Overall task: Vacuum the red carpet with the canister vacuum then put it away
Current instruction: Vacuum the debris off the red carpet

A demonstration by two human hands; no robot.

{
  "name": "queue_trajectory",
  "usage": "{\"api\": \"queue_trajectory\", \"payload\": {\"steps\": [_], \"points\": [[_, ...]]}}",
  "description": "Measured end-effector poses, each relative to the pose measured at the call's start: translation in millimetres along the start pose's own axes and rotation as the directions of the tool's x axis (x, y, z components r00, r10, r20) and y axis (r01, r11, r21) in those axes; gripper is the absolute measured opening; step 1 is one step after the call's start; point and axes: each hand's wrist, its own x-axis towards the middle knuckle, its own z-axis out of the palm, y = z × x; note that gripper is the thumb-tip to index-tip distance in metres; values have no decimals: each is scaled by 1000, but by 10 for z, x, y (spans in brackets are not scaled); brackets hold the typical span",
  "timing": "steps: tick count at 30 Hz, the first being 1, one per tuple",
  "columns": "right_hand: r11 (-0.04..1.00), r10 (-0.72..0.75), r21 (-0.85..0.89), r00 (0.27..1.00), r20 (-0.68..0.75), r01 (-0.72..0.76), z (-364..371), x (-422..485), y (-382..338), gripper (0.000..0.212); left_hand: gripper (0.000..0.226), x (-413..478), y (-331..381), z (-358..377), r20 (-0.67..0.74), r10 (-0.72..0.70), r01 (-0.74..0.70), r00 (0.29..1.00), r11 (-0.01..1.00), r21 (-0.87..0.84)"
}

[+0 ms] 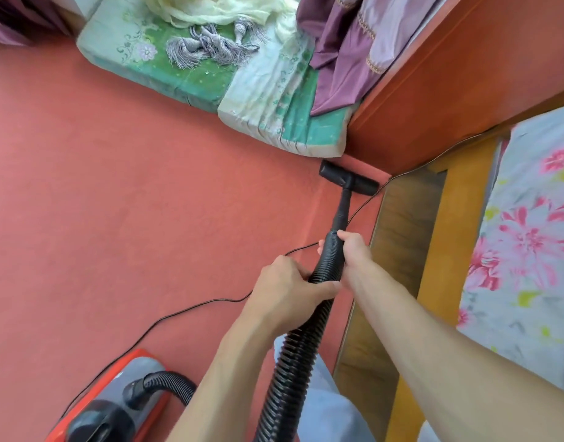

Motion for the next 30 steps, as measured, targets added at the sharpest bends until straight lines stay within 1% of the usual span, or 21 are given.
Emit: {"api": "queue_trajectory", "payload": {"steps": [5,8,12,15,18,20,22,24,27,30], "points": [[998,63,-13,990,123,-62,38,-380,462,23,36,-548,-225,-286,11,4,-4,1000,1000,23],[995,73,54,981,180,-84,28,-693,695,22,29,-959,-416,-437,20,22,-22,1000,1000,18],[988,60,122,972,228,-90,-78,-1254,803,22,13,-1525,-578,-524,17,83,-83,996,996,-25],[985,80,128,960,268,-118,-229,-1790,856,26,13,-1974,-582,-533,73,130,-130,989,992,-5],[987,115,66,940,321,-143,-451,-2239,899,25,15,-2392,-564,-511,110,144,-149,983,988,44],[990,134,1,929,344,-143,-623,-2435,908,25,15,-2624,-570,-457,146,131,-140,981,989,52],[989,145,-66,920,365,-130,-798,-2594,926,28,20,-2815,-621,-359,185,124,-135,975,990,43],[988,143,-113,914,381,-107,-955,-2665,958,27,23,-2950,-718,-221,209,124,-130,970,992,12],[980,141,-187,909,392,-72,-1179,-2716,1056,24,19,-3096,-921,63,220,128,-126,967,992,-23],[965,120,-260,924,363,-23,-1408,-2691,1243,24,20,-3164,-1208,400,223,120,-114,967,993,-41]]}}
